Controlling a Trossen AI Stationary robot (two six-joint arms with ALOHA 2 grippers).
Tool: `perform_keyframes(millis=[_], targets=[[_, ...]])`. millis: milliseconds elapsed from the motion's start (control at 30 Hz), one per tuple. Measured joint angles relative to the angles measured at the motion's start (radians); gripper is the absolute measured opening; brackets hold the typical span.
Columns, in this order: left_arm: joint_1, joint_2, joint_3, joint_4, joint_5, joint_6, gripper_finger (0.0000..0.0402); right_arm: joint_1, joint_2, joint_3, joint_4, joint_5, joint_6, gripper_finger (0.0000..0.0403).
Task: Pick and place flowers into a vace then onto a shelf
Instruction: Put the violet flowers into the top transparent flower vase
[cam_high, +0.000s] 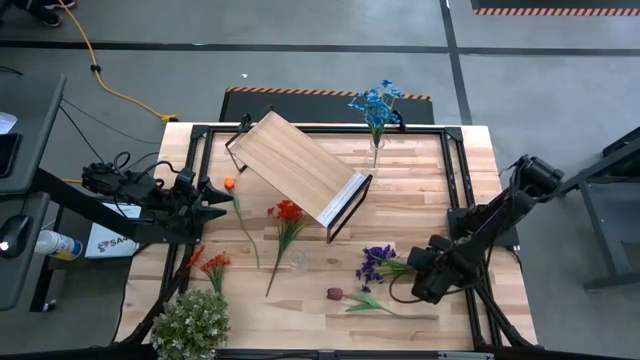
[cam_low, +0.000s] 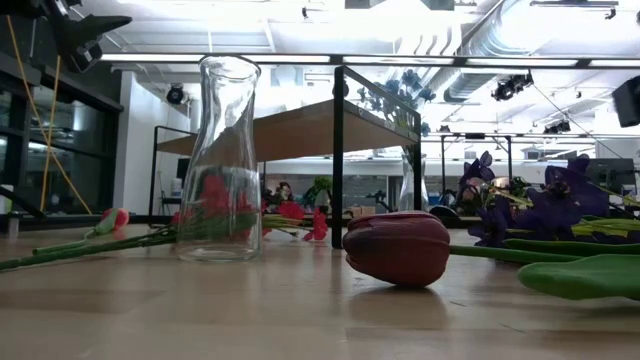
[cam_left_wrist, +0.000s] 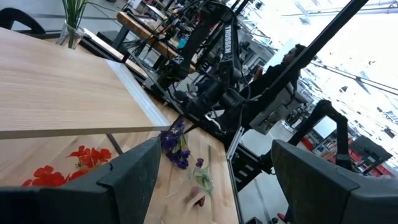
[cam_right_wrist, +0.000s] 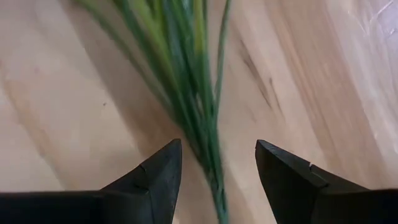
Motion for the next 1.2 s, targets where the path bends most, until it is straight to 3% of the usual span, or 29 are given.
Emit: perform_keyframes(millis=[400, 633, 900, 1200], targets=[[0.0, 0.0, 0.0, 0.0, 0.005, 0.0, 0.0337, -0.059, 0.02, 0.0, 0.033, -0.015, -0.079, 0.0184], [0.0, 0.0, 0.0, 0.0, 0.005, 0.0, 0.0337, -0.065, 0.02, 0.0, 0.049, -0.015, -0.074, 0.0125], [0.0, 0.0, 0.0, -0.001, 0.005, 0.0, 0.0337, -0.065, 0.02, 0.0, 0.046, -0.055, -0.06, 0.0018], [0.0, 0.0, 0.0, -0.001, 0.005, 0.0, 0.0337, -0.065, 0.019, 0.0, 0.023, -0.133, -0.012, 0.0009]])
